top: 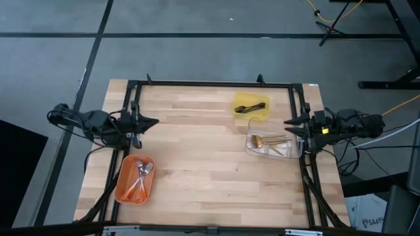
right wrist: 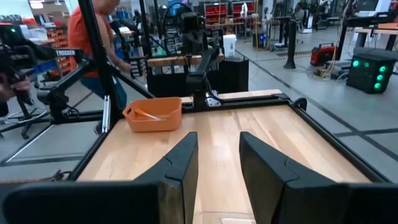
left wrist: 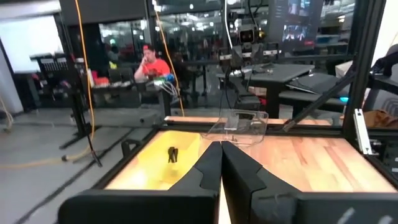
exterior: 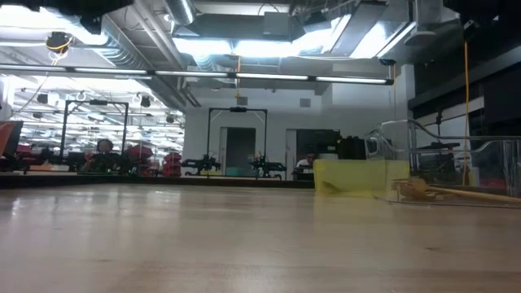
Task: Sort silverware by color (type)
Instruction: Return to Home Position
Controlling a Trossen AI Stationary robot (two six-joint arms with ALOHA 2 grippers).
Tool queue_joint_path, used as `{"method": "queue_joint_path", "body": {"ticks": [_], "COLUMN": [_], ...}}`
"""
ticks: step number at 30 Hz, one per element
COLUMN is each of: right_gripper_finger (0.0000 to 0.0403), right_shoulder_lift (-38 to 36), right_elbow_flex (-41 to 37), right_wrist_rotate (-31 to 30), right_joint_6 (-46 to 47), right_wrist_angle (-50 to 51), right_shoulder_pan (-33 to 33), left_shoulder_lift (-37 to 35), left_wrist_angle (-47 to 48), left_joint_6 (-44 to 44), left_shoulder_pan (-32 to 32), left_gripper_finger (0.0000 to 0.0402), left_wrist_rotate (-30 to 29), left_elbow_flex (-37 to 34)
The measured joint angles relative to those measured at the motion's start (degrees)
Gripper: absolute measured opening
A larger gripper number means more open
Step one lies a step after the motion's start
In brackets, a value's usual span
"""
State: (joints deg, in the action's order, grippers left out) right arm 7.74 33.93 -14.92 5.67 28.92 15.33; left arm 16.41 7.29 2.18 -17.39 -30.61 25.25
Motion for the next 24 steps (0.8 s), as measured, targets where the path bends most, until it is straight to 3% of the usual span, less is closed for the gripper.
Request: {"method": "queue_joint_path", "body": {"ticks": [9,17,24], "right_gripper_finger": [0.0108,0.0108,0.0108], "right_shoulder_lift": [-7.6,-7.5,-7.5], "right_elbow_flex": [-8.6,-11.9,-14.5], "right_wrist_rotate": [-0.1,-0.3,0.3], "right_joint_6": [0.6,1.0,2.0], "right_wrist_angle": [-4.7,-5.8,-9.8], "right_shoulder_pan": [0.0,0.0,0.0], "left_shoulder_lift": [-1.6,-1.6,-1.4], "left_wrist_angle": [-20.6,-32.4,-31.8], "left_joint_6": [8.0,5.3,1.5], "left_shoulder_pan": [0.1,3.4,7.8], "left_gripper_finger": [0.0004,0.0004,0.0004], "left_wrist_rotate": [0.0,0.3,5.6], "left_elbow_flex": [-13.2,-23.5,-24.8]}}
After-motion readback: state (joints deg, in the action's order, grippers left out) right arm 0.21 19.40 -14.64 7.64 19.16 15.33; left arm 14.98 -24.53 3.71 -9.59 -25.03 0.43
